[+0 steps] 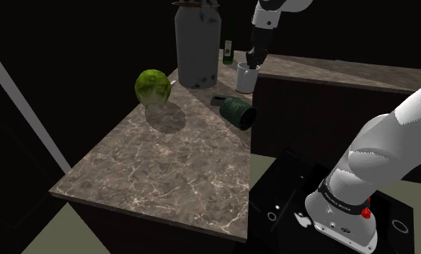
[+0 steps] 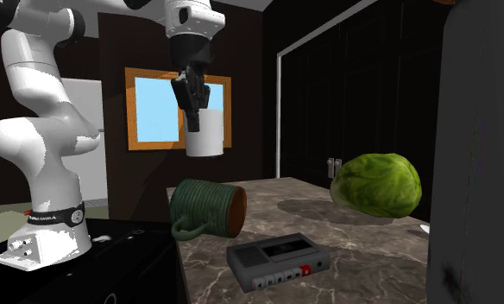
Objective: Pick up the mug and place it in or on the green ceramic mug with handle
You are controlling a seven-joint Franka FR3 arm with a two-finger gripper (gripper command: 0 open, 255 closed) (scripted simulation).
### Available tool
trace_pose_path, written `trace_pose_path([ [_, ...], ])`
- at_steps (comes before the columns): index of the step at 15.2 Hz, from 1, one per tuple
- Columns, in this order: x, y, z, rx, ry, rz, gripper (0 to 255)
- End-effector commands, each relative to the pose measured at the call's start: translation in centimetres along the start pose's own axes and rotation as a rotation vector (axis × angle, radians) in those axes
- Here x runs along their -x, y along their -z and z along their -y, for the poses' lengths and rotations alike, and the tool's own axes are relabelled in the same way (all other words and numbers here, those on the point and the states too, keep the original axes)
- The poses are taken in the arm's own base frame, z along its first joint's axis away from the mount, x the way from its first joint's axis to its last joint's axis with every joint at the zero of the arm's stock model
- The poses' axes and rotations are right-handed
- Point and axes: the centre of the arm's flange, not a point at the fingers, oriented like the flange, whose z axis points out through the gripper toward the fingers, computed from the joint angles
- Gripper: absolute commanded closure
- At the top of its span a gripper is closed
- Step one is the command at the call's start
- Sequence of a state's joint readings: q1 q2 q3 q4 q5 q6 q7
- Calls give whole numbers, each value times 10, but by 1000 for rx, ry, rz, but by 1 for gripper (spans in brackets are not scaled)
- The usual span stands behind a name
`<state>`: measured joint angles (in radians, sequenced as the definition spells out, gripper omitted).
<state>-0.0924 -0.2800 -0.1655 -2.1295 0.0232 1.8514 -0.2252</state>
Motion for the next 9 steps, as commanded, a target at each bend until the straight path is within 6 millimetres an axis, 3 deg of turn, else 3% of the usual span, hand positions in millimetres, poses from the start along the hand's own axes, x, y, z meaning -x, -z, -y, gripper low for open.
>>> trace_pose_path([
  [1,0,-10,-1,0,0,-1,255],
  [9,1,-52,-4,0,0,-1,255],
])
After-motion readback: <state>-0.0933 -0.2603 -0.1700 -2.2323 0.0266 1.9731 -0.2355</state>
